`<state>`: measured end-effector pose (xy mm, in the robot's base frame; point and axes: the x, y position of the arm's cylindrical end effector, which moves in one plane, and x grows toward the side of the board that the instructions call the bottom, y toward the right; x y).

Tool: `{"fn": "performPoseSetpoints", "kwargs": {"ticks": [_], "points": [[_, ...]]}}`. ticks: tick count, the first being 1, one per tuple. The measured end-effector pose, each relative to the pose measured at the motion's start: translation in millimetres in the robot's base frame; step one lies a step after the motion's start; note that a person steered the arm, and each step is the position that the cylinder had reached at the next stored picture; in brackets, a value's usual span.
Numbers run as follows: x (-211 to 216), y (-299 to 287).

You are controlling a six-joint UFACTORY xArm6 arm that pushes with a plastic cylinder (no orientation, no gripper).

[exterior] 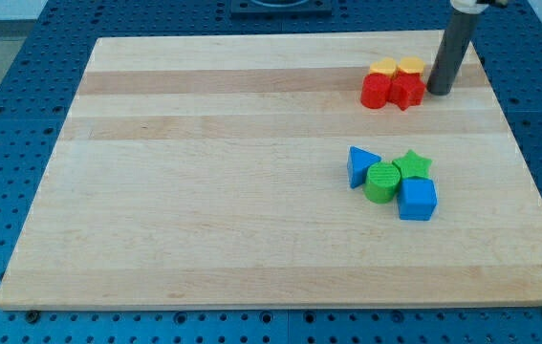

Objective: Move the red circle away from the red star

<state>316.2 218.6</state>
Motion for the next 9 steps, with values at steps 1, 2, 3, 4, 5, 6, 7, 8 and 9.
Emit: {"fn": "performPoseSetpoints", "kwargs": {"ticks": [1, 2, 3, 4, 5, 6, 7, 8, 9], "points": [[-10.6, 0.0], [-10.6, -0.1], [-10.6, -14.0], [-10.7, -43.6], [-10.7, -68.2], [-10.7, -90.2], [-10.7, -106.5], [-10.7, -104.8], [-12.5, -42.4]]}}
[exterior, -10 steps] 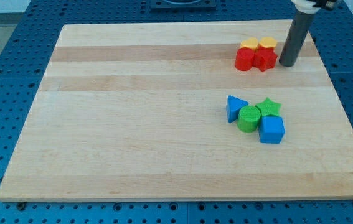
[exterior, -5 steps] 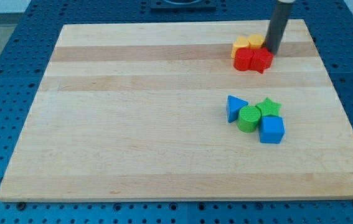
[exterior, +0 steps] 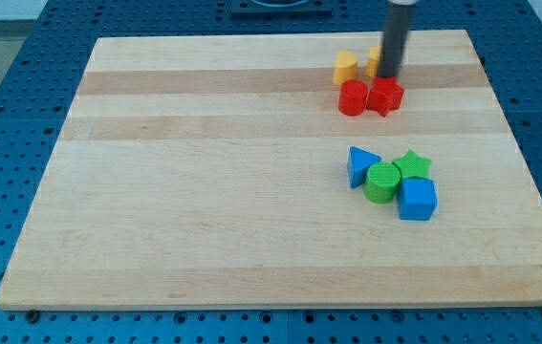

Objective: Move the red circle away from the red star

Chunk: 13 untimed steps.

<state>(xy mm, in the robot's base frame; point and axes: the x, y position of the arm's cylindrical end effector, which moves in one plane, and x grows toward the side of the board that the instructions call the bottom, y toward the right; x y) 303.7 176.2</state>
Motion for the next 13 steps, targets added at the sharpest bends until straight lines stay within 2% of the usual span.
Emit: {"fn": "performPoseSetpoints", "kwargs": {"ticks": [1, 2, 3, 5, 9, 10, 12, 13], "points": [[-3.9, 42.4], [-8.4, 37.1], [-43.2, 11.6], [-43.2, 6.6], [24.8, -51.2], [30.7, -65.6], [30.7, -57.8], [32.7, -89.8]]}}
